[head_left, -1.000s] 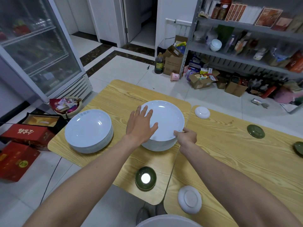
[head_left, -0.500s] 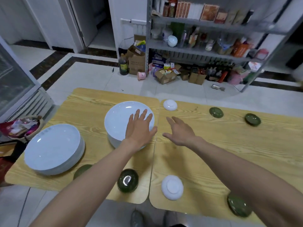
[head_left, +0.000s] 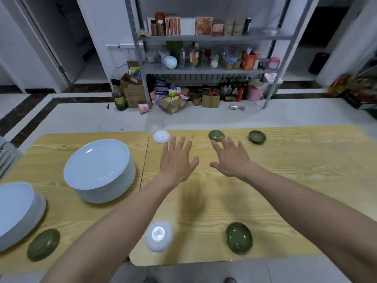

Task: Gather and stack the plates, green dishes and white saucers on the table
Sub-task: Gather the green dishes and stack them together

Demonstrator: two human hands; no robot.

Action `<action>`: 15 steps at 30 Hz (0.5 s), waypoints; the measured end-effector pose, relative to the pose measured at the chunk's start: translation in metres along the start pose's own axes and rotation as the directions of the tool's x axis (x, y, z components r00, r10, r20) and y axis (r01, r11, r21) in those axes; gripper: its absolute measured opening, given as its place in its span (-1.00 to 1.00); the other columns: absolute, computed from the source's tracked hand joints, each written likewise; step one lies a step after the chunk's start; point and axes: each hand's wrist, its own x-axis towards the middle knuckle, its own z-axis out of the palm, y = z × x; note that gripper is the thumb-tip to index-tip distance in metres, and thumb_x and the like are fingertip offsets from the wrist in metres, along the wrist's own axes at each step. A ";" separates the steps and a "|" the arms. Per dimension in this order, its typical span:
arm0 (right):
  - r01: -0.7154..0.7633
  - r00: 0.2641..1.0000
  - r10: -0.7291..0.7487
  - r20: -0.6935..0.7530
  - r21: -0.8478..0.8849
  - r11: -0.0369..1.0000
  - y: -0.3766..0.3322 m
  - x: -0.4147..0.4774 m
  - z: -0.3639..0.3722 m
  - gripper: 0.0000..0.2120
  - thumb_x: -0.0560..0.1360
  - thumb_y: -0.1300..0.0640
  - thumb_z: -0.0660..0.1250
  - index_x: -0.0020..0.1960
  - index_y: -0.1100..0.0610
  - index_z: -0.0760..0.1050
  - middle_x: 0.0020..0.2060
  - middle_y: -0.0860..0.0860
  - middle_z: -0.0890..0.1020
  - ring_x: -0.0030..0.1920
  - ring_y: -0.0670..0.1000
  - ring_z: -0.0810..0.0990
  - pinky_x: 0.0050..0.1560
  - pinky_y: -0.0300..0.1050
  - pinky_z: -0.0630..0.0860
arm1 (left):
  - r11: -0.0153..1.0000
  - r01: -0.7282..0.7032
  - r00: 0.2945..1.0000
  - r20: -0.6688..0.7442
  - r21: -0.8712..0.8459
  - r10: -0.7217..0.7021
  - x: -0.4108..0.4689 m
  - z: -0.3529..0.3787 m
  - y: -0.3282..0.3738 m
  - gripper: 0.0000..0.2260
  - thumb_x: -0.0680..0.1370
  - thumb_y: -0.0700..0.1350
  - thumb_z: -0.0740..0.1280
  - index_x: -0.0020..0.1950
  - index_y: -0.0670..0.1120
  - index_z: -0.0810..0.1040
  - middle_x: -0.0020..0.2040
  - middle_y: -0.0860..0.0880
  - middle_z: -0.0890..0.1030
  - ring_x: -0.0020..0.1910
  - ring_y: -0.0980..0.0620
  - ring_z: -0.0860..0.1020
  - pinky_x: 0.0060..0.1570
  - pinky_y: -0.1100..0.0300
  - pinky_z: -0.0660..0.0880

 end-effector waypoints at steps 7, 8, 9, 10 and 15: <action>-0.003 1.000 0.003 -0.027 -0.014 1.000 0.099 -0.023 0.013 -0.21 0.61 -0.27 0.13 0.63 0.06 -0.16 0.61 0.15 -0.06 0.60 0.20 -0.07 0.51 0.29 0.04 | 1.000 0.017 1.000 -0.011 0.016 -0.016 0.020 0.004 0.104 -0.41 0.61 0.23 0.08 0.58 -0.02 0.20 0.61 -0.06 0.13 0.59 -0.18 0.02 0.52 -0.15 0.00; 0.005 1.000 -0.005 -0.026 -0.008 1.000 0.107 -0.025 0.014 -0.21 0.61 -0.27 0.13 0.63 0.06 -0.16 0.61 0.15 -0.06 0.60 0.19 -0.07 0.51 0.29 0.04 | 1.000 0.012 1.000 -0.002 0.025 -0.012 0.021 0.004 0.113 -0.41 0.61 0.23 0.08 0.58 -0.02 0.19 0.61 -0.06 0.12 0.59 -0.18 0.01 0.52 -0.15 -0.01; 0.013 1.000 -0.013 -0.024 0.000 1.000 0.112 -0.026 0.016 -0.21 0.61 -0.26 0.13 0.63 0.06 -0.15 0.61 0.14 -0.06 0.60 0.18 -0.07 0.52 0.28 0.04 | 0.999 0.007 1.000 0.005 0.033 -0.007 0.022 0.004 0.120 -0.41 0.62 0.23 0.08 0.58 -0.02 0.18 0.61 -0.07 0.12 0.59 -0.17 0.01 0.51 -0.15 -0.01; 0.019 0.999 -0.019 -0.026 0.009 1.000 0.117 -0.026 0.018 -0.22 0.61 -0.26 0.14 0.63 0.07 -0.15 0.61 0.14 -0.06 0.60 0.17 -0.07 0.52 0.27 0.04 | 0.999 0.005 1.000 0.004 0.037 -0.005 0.024 0.004 0.126 -0.40 0.62 0.23 0.08 0.59 -0.02 0.18 0.61 -0.07 0.12 0.59 -0.17 0.01 0.51 -0.15 -0.01; 0.037 0.998 -0.035 -0.052 0.045 0.998 0.134 -0.013 0.021 -0.23 0.61 -0.23 0.14 0.63 0.08 -0.11 0.61 0.14 -0.03 0.60 0.16 -0.04 0.52 0.25 0.07 | 0.999 -0.003 1.000 -0.001 0.041 0.003 0.042 0.006 0.142 -0.41 0.62 0.23 0.08 0.58 -0.03 0.19 0.61 -0.07 0.14 0.59 -0.16 0.03 0.50 -0.14 -0.01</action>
